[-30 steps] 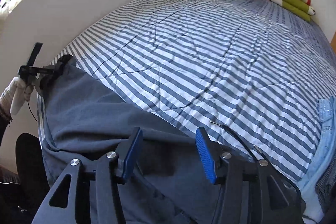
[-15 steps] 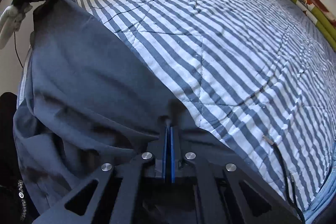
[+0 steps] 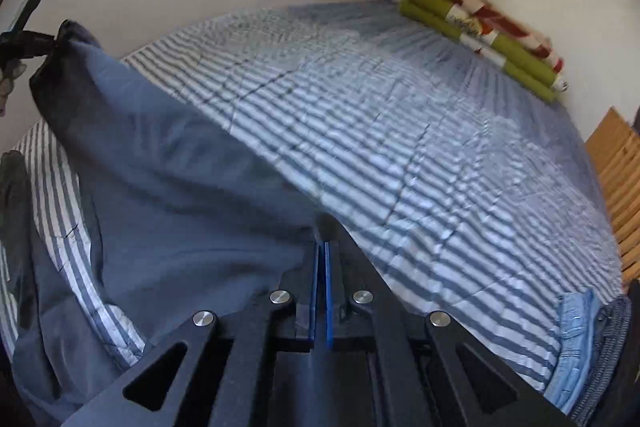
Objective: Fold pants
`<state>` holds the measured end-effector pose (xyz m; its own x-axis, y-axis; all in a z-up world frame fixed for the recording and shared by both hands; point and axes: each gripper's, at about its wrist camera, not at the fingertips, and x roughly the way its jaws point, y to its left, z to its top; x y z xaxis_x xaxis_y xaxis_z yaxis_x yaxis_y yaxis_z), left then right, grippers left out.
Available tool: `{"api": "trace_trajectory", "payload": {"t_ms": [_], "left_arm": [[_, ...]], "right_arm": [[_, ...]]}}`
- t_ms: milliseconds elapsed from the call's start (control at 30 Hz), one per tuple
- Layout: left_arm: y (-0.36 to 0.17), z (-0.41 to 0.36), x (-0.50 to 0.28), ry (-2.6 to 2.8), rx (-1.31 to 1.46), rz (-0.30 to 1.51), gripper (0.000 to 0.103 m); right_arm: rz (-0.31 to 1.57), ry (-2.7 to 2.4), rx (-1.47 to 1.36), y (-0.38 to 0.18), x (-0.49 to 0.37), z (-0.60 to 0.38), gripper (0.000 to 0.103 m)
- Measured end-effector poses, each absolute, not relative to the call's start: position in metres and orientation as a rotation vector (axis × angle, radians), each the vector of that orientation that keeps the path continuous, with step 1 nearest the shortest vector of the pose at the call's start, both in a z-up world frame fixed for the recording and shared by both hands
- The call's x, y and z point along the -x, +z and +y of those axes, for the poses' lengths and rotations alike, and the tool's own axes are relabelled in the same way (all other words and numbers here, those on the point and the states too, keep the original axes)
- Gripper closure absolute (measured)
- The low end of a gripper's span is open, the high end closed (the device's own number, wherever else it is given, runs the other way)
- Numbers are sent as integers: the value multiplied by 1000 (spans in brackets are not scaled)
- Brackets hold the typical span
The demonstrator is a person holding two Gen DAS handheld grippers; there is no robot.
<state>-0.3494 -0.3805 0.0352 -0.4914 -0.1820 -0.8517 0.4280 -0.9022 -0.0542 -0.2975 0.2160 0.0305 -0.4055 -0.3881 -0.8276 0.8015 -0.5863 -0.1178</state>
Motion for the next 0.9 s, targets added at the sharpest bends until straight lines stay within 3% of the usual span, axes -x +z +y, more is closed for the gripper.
{"api": "trace_trajectory", "payload": {"t_ms": [33,67,100,167,400,467,733,900], "left_arm": [[29,-384,353,-2377,-1347,388,46],[25,-386,355,-2356,-1335,380,41],[23,-387,355,-2341,-1327,363,41],[20,-386,352,-2325,-1332,358,41],[49,-382,326,-2336,-1314,397,40],[51,-387,314,-2330,-1358,417,35],[14,-365,349,-2342,-1461,384,35],[-10,-367,370,-2315,-1442,487,35]], "right_arm": [[663,-2025,-1052,21,305,213,97],[666,-2032,-1066,15,308,213,88],[650,-2032,-1075,14,310,216,74],[556,-2036,-1067,20,312,230,66],[384,-2094,-1029,74,298,307,66],[290,-2128,-1056,85,290,342,66],[220,-2260,-1170,85,253,445,66],[203,-2272,-1216,79,250,452,66]]}}
